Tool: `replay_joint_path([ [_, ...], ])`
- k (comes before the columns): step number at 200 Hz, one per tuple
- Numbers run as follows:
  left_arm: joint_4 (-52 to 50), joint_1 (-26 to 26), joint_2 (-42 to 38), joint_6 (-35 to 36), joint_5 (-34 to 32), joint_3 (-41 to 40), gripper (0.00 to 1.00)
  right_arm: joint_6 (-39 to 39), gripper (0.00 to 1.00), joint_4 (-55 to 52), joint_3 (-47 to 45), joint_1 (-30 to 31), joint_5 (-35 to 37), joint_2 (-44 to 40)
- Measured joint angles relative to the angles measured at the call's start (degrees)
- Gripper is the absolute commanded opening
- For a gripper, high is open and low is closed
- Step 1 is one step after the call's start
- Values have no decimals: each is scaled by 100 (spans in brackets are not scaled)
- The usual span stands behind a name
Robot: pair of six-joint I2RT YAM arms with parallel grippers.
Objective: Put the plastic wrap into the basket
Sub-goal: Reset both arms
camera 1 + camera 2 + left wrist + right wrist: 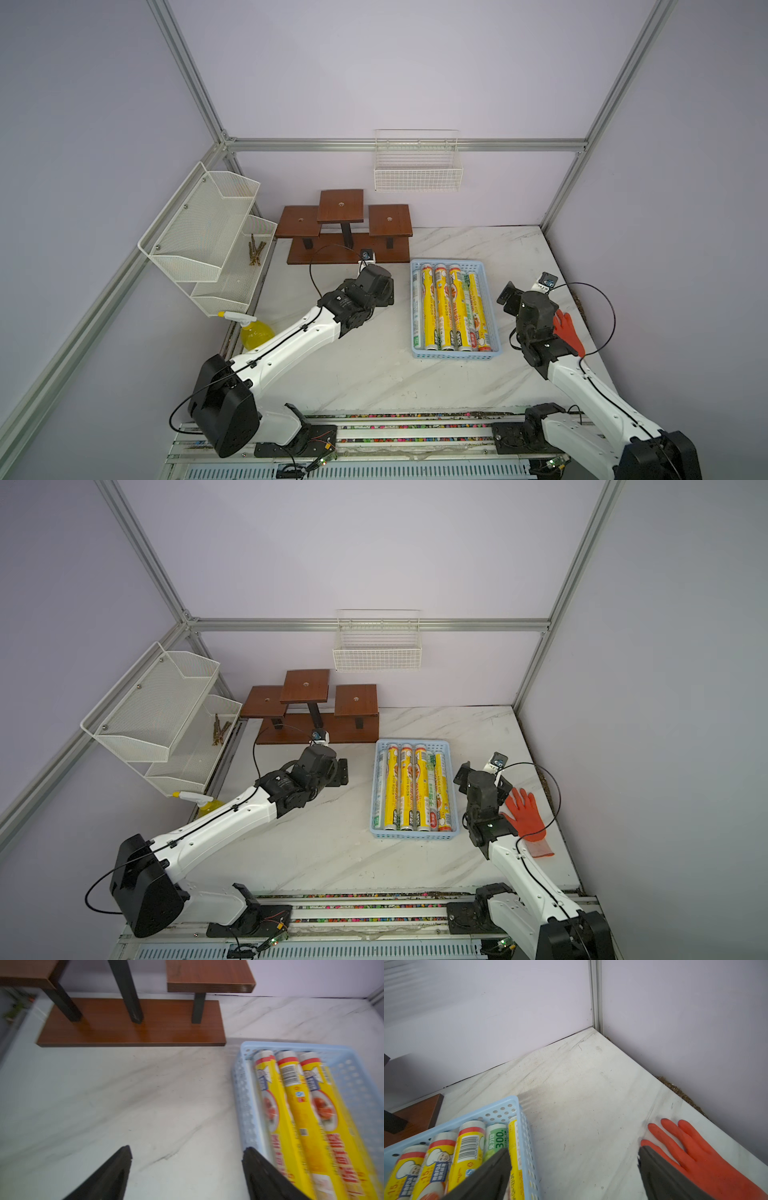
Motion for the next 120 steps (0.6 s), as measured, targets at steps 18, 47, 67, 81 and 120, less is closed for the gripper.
replay_joint_path([
  [18,221,380,-68,326,-413,-345,100,-271,100,702,-289,-98,24,411],
  [47,750,1161,-76,809,-667,-929,100,-579,100,1722,-551,-280,-24,955],
  [67,1471,1582,-76,1244,-723,-1427,100,-688,100,2448,-750,-439,-275,1180],
  [81,2031,1753,-66,1637,-732,-1786,100,-750,100,2935,-903,-568,-514,1338],
  [120,4074,2059,326,2680,-511,-2667,100,-916,100,4168,-1270,-647,-1154,1906],
])
